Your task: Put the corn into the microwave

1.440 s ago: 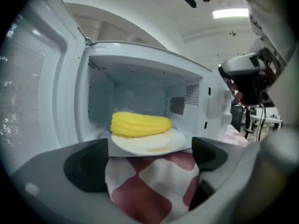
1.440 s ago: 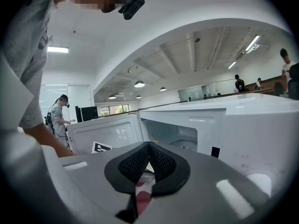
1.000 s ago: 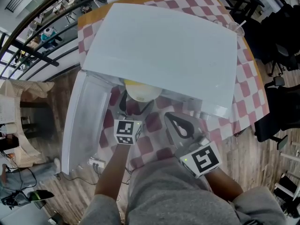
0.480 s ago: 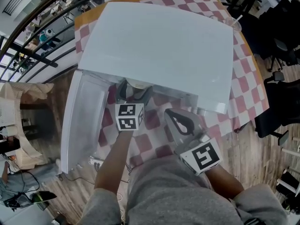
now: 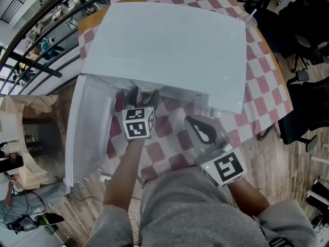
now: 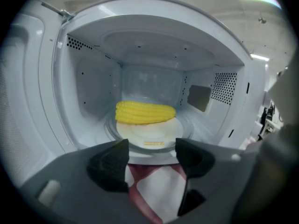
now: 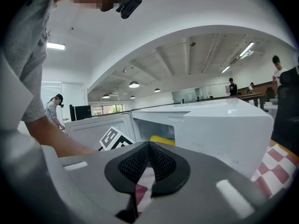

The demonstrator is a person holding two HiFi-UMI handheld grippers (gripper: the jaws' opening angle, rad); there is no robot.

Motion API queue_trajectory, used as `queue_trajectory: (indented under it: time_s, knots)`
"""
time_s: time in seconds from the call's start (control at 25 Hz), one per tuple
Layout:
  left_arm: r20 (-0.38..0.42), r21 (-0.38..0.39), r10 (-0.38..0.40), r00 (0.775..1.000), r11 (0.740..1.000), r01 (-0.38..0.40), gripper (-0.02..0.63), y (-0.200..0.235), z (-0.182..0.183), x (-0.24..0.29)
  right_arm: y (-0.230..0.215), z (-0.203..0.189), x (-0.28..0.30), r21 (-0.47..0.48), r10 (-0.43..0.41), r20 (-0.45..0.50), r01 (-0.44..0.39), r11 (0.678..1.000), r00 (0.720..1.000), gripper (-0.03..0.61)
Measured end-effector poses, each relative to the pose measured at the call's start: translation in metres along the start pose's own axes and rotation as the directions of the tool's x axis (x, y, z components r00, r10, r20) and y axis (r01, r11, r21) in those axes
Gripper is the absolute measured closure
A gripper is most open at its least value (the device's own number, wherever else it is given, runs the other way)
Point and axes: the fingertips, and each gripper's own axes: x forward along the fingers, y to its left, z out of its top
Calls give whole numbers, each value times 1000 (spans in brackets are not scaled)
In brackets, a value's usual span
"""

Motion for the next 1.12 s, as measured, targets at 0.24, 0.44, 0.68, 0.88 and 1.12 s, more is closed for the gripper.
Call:
queue_trajectory:
  time_s: [0.24,0.44,0.68,0.88,1.12]
  knots:
    - [10,110,106,994,988,-107,604,4,5,-1,0,-4,-17,2,-49,4,49,999,999,580]
    - [40,35,77,996,996,-78,604,7,3,-18,2,-4,-35,-18,-99,17,99,995,995,581]
    - [142,46,64,988,996,-71,604,-3,-15,-112,6,2,-78,-55,-189,52,191,980,981,581]
    - [197,72,62,978,994,-77,604,-19,-47,-220,31,-8,-125,-75,-230,67,235,969,971,580]
    - [221,13,52,974,998,-56,603,-40,-94,-348,79,-27,-184,-99,-235,84,243,965,968,581]
